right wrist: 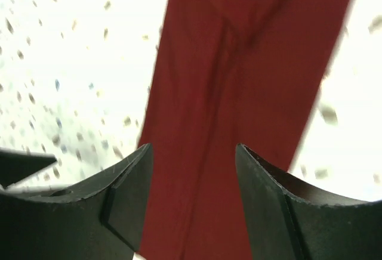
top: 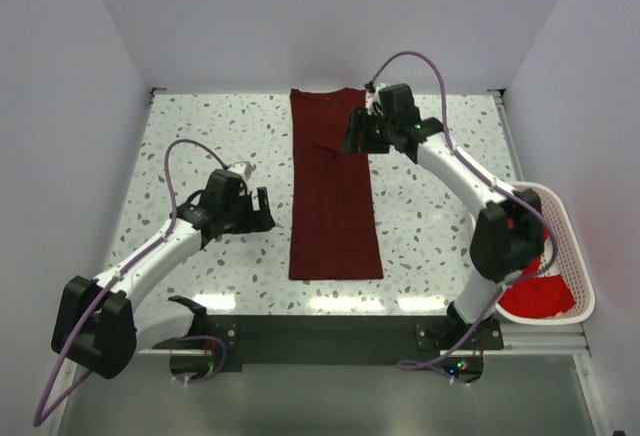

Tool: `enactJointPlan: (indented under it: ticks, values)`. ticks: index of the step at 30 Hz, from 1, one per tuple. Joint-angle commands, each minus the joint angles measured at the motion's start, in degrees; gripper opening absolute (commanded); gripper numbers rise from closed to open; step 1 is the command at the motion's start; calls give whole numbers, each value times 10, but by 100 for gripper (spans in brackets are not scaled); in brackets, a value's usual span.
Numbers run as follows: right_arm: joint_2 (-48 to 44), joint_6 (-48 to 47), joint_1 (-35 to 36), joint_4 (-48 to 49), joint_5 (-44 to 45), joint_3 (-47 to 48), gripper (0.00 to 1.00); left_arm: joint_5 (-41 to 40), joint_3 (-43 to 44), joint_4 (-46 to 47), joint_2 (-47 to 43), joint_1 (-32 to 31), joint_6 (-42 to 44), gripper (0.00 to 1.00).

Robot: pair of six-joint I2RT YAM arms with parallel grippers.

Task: Fold and stack the t-shirts
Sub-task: Fold the tshirt

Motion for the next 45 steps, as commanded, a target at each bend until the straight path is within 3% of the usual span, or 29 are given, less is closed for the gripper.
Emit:
enactJointPlan:
  ticks: [1,4,8,14,20,37,45]
  values:
    - [-101,-11,15,-90,71,-128,60,11,5,-37,-11,-41,-51,82]
    - [-176,-12,22,-131,92,-229,58,23,-6,-38,-20,-82,-81,75]
    - [-264,16,26,-138,60,-370,54,21,-25,-25,-11,-122,-114,74]
    - [-304,68,49,-113,18,-470,51,41,-49,30,29,-166,-157,66]
    - [-280,99,62,-45,-18,-514,47,29,-44,42,76,-190,-167,66]
    - [-239,110,72,-10,-21,-558,34,46,-40,31,148,-230,-173,52]
    - [-244,107,72,-16,-20,-564,31,13,-34,-16,148,-239,-181,46]
